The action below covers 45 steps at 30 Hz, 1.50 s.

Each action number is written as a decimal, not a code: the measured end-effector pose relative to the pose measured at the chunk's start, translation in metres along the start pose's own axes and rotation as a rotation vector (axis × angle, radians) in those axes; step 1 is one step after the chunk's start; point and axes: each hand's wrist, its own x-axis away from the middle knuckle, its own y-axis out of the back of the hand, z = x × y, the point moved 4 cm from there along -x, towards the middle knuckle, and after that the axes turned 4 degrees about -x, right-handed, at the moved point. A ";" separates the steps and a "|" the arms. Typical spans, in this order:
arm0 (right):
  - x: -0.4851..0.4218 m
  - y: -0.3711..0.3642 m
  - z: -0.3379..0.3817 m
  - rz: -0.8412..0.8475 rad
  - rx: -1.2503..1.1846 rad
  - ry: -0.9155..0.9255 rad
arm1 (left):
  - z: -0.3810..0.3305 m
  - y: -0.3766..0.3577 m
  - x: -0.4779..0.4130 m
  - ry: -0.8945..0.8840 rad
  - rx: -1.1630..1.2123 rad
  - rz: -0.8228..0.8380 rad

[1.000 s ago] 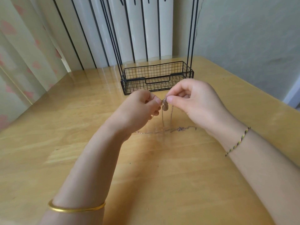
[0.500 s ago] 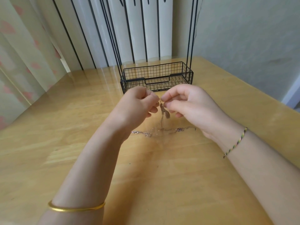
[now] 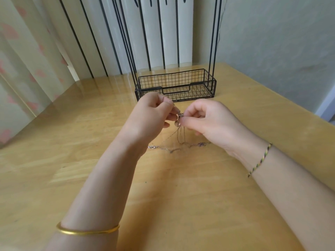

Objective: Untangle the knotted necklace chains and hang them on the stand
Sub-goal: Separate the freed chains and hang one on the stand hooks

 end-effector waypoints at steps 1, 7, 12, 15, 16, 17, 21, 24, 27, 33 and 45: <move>0.000 0.000 0.000 -0.010 -0.012 -0.005 | 0.001 0.000 -0.001 0.001 -0.015 -0.015; -0.002 0.011 0.001 -0.105 -0.171 -0.019 | 0.003 0.002 -0.002 0.017 -0.051 -0.026; -0.003 0.015 -0.001 -0.138 -0.288 -0.028 | 0.003 0.001 -0.001 0.022 -0.109 0.035; -0.002 0.014 0.001 -0.128 -0.308 -0.008 | 0.005 -0.002 -0.001 0.048 -0.177 0.051; -0.002 0.013 0.001 -0.120 -0.319 -0.012 | 0.006 -0.002 -0.002 0.053 -0.187 0.041; -0.002 0.013 0.001 -0.114 -0.328 -0.022 | 0.006 -0.002 -0.002 0.060 -0.182 0.028; -0.003 0.007 -0.003 -0.068 -0.351 -0.105 | 0.006 -0.002 -0.002 0.176 0.098 -0.002; -0.002 0.004 -0.004 -0.038 -0.330 -0.139 | 0.010 0.000 -0.001 0.287 0.366 0.020; -0.004 0.008 -0.005 -0.062 -0.203 -0.124 | 0.012 0.003 0.001 0.347 0.561 0.043; -0.002 0.014 -0.002 -0.094 -0.057 -0.044 | 0.015 0.010 -0.002 0.344 0.655 -0.037; -0.006 0.020 -0.010 -0.181 -0.356 -0.132 | 0.020 0.027 -0.010 0.066 -0.237 -0.238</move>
